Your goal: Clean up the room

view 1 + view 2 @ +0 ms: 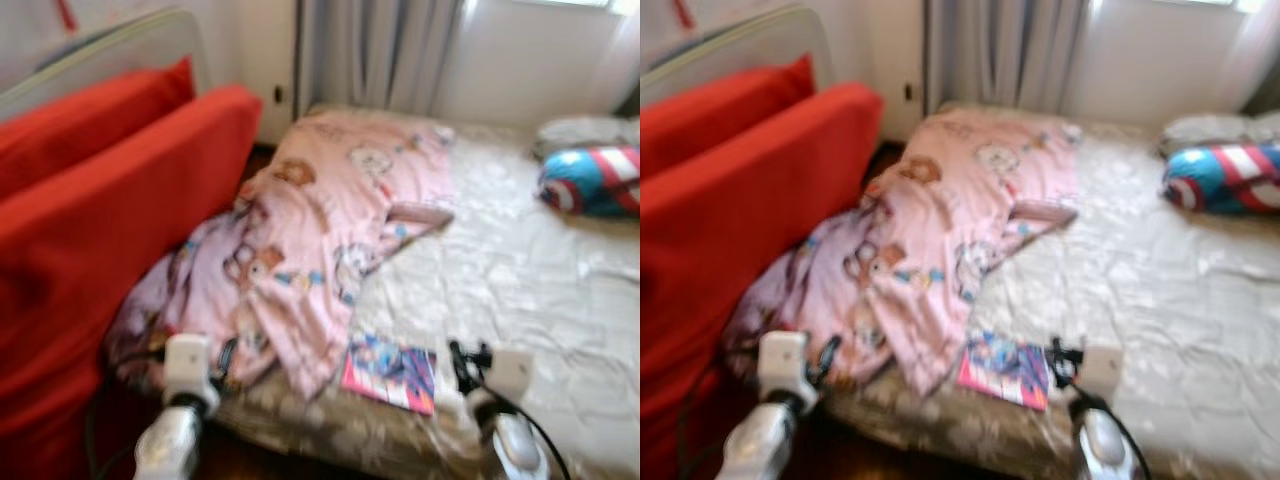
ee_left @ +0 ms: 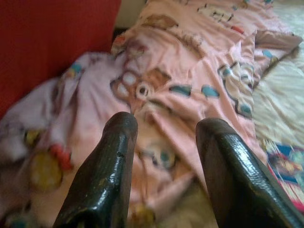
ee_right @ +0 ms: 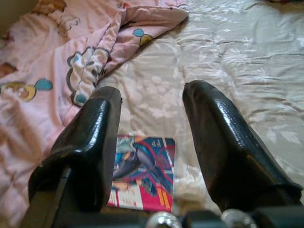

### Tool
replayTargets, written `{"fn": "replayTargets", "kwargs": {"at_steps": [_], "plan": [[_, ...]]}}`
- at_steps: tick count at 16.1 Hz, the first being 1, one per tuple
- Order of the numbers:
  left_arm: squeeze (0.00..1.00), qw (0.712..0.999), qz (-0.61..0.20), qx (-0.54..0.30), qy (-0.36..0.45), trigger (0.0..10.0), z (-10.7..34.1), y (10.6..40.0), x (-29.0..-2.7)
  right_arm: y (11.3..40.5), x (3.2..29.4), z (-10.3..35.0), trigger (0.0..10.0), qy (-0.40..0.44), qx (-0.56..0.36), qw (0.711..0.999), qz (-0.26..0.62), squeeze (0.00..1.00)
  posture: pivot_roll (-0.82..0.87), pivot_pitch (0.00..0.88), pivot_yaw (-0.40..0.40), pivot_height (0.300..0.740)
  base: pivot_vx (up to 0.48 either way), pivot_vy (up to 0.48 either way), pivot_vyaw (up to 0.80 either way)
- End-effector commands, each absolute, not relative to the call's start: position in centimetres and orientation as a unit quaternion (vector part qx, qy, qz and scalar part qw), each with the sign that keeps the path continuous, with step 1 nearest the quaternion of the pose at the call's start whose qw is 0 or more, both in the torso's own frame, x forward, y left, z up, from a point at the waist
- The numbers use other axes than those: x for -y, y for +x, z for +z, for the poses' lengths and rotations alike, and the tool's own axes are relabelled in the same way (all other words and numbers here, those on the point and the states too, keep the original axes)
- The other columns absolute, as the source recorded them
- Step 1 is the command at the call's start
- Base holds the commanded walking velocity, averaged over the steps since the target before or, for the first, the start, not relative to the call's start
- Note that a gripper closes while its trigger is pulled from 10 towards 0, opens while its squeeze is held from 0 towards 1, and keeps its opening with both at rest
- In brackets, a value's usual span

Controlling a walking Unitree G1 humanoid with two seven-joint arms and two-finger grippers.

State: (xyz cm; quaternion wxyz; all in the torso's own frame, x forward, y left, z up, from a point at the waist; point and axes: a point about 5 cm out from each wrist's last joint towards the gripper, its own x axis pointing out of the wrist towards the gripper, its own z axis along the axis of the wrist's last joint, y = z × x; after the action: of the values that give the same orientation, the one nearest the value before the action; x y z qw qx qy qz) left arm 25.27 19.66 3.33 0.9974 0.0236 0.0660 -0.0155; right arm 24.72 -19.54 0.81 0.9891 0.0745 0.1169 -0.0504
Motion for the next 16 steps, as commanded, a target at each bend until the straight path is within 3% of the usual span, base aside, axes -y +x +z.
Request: {"fn": "replayTargets", "kwargs": {"at_steps": [1,4,12,16], "plan": [[0.0,0.998,-0.028,-0.057,0.012,10.0,3.8,25.7,-18.7,24.1,20.6,0.1,10.0,0.075,-0.13,0.986,-0.069,0.0,-0.04,0.036,-0.021,0.74,0.262,0.0,-0.71],[0.0,0.998,-0.027,-0.055,0.013,10.0,3.9,25.7,-18.7,24.3,20.7,0.1,10.0,0.075,-0.122,0.987,-0.07,0.0,-0.04,0.039,-0.018,0.74,0.261,0.0,-0.2],[0.0,0.999,-0.027,-0.025,-0.006,10.0,5.7,26.4,-18.3,24.3,20.2,0.1,10.0,0.05,-0.111,0.992,-0.03,0.0,-0.04,0.048,-0.011,0.74,0.0,0.0,0.0],[0.0,0.998,-0.042,-0.043,-0.006,10.0,4.9,25.1,-18.1,24.6,20.1,1.1,10.0,0.024,-0.08,0.996,-0.014,0.0,-0.06,0.033,-0.008,0.74,0.0,0.0,0.0]]}}
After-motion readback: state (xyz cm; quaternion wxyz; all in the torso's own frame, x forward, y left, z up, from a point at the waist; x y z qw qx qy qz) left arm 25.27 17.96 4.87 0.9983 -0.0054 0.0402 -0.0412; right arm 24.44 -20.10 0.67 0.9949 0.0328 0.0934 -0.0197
